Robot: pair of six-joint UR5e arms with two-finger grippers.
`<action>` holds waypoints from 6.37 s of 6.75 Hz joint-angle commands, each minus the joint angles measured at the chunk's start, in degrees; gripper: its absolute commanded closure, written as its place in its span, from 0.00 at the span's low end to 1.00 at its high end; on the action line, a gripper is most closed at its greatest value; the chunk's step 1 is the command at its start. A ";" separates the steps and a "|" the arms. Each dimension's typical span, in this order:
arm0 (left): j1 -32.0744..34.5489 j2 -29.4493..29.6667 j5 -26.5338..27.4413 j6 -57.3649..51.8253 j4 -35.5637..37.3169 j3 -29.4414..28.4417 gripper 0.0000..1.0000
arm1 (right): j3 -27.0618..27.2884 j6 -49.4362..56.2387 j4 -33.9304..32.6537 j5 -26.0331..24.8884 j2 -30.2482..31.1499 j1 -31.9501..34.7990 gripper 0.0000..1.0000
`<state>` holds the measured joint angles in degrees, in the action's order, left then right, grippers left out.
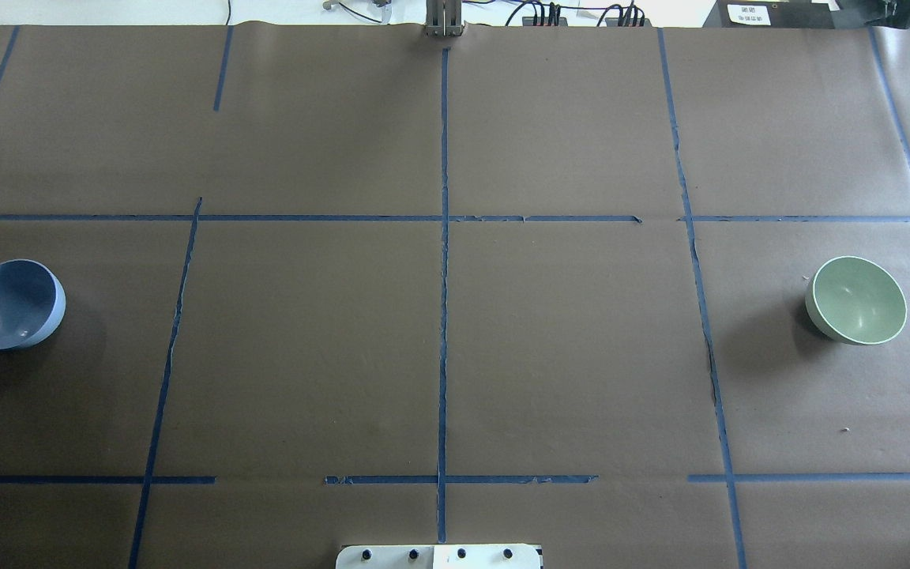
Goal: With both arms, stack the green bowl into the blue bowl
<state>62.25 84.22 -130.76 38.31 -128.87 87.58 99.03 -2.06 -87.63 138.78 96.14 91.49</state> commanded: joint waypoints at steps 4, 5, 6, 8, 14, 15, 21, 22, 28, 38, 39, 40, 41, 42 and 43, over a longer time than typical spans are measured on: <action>-0.11 0.42 -2.02 0.36 0.28 1.43 0.95 | 0.03 0.04 0.00 0.00 -0.16 0.00 0.00; 0.06 0.51 -7.61 1.41 0.72 3.02 0.99 | 0.03 0.04 0.00 0.00 -0.77 0.00 0.00; 0.67 1.64 -9.58 3.42 0.81 3.64 1.00 | -0.06 0.04 -0.09 0.18 -0.95 0.00 0.00; 0.33 10.39 -9.51 16.47 3.87 4.78 1.00 | -0.06 -0.05 -0.09 0.27 -0.95 0.00 0.00; -22.48 39.84 9.87 49.02 20.93 4.71 1.00 | 0.03 -2.95 -0.09 0.26 -0.86 0.00 0.00; -24.70 42.23 12.87 49.58 20.94 2.96 1.00 | 0.03 -2.95 -0.09 0.26 -0.86 0.00 0.00; -29.73 45.07 15.19 51.70 20.33 0.57 0.00 | 0.03 -4.35 -0.09 0.35 -0.86 0.00 0.00; -29.73 44.98 15.27 51.87 20.41 0.92 0.00 | 0.11 -4.44 -0.09 0.35 -0.86 0.00 0.00; -19.28 36.47 5.34 38.92 43.35 20.20 0.00 | -0.06 -21.05 15.19 0.09 2.54 -7.52 0.00; -15.23 19.05 13.78 16.71 52.93 35.73 0.00 | -11.14 -49.52 43.77 -10.02 3.01 -28.74 0.16; -15.06 18.97 13.78 16.71 53.11 35.55 0.00 | -11.22 -48.83 43.68 -9.76 2.74 -28.74 0.77; -14.97 19.05 13.69 16.97 53.19 35.46 0.00 | -11.14 -49.44 43.59 -9.58 2.65 -28.74 1.00; -14.97 19.05 13.69 17.06 53.20 35.46 0.00 | -10.87 -49.44 43.85 -9.32 2.65 -28.74 1.00; -15.06 17.92 13.69 17.07 53.20 35.55 0.00 | -10.44 -49.44 43.86 -9.32 2.74 -28.65 1.00; -15.06 16.95 13.69 17.07 53.11 35.99 0.00 | -10.69 -49.44 45.42 -7.05 2.83 -28.57 1.00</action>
<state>47.23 102.20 -117.07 55.35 -75.70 123.23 88.35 -51.49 -43.36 130.05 98.88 62.84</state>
